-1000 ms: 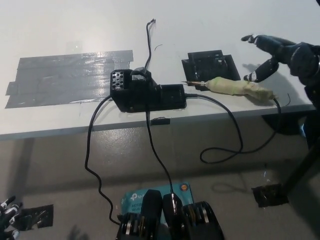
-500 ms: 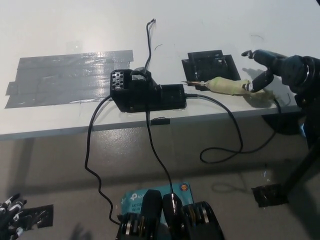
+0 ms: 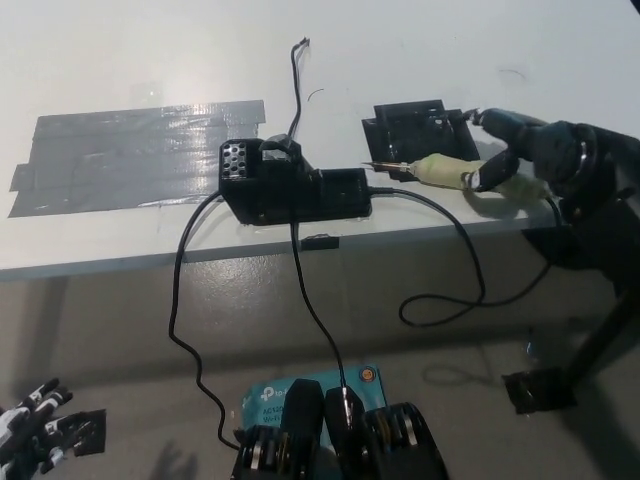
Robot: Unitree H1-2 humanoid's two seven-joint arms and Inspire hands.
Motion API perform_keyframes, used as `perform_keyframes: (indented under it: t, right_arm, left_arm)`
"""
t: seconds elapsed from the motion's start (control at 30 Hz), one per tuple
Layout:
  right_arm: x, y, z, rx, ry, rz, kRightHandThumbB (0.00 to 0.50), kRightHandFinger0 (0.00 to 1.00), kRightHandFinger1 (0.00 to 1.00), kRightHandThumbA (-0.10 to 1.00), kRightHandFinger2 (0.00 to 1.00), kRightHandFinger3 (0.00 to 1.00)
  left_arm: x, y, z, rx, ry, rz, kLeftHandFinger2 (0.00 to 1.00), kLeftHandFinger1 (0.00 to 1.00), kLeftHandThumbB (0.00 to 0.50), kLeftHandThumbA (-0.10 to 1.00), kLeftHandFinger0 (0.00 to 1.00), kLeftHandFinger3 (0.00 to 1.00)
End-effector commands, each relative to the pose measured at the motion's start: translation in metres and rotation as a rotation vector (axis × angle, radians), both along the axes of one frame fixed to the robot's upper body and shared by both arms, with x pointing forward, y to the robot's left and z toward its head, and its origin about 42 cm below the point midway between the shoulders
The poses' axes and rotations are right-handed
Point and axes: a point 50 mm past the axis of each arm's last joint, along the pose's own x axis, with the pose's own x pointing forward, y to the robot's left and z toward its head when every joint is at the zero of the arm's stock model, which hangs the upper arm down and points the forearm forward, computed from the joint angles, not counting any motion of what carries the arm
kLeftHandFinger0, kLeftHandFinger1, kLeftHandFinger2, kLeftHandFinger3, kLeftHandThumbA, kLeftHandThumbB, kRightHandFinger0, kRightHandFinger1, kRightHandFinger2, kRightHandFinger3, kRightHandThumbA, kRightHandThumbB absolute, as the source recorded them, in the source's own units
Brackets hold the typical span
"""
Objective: The robot uses its right hand to grab and lift the soldering gun kept on the middle of the table and puts it in its base
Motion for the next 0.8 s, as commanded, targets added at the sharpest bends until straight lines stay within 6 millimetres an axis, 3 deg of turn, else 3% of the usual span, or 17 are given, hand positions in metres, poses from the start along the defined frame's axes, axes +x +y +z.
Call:
perform_keyframes:
  t: [0.0,0.2,0.37,0.53,0.7,0.77]
  right_arm:
    - [0.006,-0.002,0.019,-0.022,-0.069,-0.005,0.279,1.0,1.0,0.54,1.0,1.0]
    - [0.007,-0.024,0.005,-0.035,-0.037,-0.035,0.333,1.0,1.0,0.54,1.0,1.0]
    - [0.008,-0.032,-0.004,-0.07,-0.013,-0.072,0.292,1.0,1.0,0.49,1.0,1.0]
    - [0.007,-0.024,-0.012,-0.089,-0.007,-0.033,0.307,1.0,1.0,0.53,1.0,1.0]
    - [0.008,-0.014,-0.021,-0.062,0.005,-0.02,0.32,1.0,1.0,0.48,1.0,1.0]
    - [0.009,-0.006,-0.026,-0.06,0.012,0.006,0.347,1.0,1.0,0.51,1.0,1.0]
  left_arm:
    - [0.003,0.002,0.013,0.019,-0.033,-0.032,0.95,0.8,0.131,0.58,0.8,1.0]
    - [0.006,-0.001,0.018,0.015,-0.048,-0.038,0.99,0.84,0.116,0.61,0.87,1.0]
    - [0.01,-0.003,0.018,0.014,-0.051,-0.053,0.96,0.84,0.119,0.63,0.85,1.0]
    - [0.012,-0.008,0.019,0.015,-0.051,-0.069,0.98,0.83,0.111,0.65,0.81,1.0]
    - [0.014,-0.012,0.019,0.006,-0.058,-0.082,1.0,0.86,0.129,0.66,0.85,1.0]
    - [0.014,-0.014,0.02,0.013,-0.056,-0.089,1.0,0.87,0.141,0.7,0.85,1.0]
